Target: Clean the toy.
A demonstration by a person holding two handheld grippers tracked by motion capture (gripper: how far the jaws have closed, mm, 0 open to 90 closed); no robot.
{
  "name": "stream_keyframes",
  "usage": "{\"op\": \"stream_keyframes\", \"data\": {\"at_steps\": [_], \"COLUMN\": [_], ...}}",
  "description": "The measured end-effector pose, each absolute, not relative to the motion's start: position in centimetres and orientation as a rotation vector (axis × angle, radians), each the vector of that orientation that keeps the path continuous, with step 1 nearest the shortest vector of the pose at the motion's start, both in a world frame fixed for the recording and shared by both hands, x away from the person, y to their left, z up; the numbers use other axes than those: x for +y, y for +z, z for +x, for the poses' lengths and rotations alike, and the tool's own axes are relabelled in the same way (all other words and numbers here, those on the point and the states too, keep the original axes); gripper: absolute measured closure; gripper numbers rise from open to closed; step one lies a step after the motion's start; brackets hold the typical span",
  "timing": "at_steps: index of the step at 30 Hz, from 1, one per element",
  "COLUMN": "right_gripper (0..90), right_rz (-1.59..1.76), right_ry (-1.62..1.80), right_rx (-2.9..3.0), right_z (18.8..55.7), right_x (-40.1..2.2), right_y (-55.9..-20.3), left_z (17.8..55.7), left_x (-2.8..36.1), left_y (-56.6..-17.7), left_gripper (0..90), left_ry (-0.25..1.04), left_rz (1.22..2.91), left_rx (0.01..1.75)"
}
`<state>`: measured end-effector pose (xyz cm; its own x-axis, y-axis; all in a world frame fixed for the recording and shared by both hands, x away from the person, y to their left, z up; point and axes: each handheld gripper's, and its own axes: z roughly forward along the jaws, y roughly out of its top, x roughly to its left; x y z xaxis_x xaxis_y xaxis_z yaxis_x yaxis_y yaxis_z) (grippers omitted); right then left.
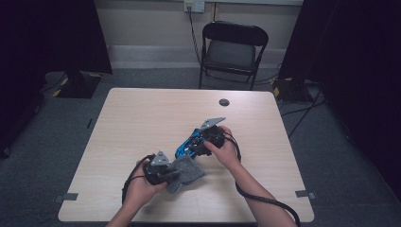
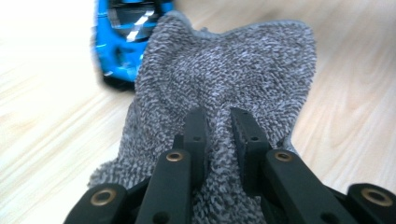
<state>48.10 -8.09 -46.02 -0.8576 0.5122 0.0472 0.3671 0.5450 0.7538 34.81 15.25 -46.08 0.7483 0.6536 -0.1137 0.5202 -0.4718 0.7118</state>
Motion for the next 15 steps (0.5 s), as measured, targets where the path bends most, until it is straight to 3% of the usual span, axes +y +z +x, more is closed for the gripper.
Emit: {"op": "stream_keyframes", "data": {"at_steps": [15], "right_gripper": [8.7], "right_rz": [0.683], "right_ry": [1.047], "right_rx": [2.638], "right_z": [48.5], "right_x": [-7.2], "right_y": [-47.5], "left_z": [35.8], "left_x": [19.7], "left_y": [-46.7], "left_gripper": [76.4], "left_ry": [0.309], "left_rz": [2.086], "left_rx": [1.060]}}
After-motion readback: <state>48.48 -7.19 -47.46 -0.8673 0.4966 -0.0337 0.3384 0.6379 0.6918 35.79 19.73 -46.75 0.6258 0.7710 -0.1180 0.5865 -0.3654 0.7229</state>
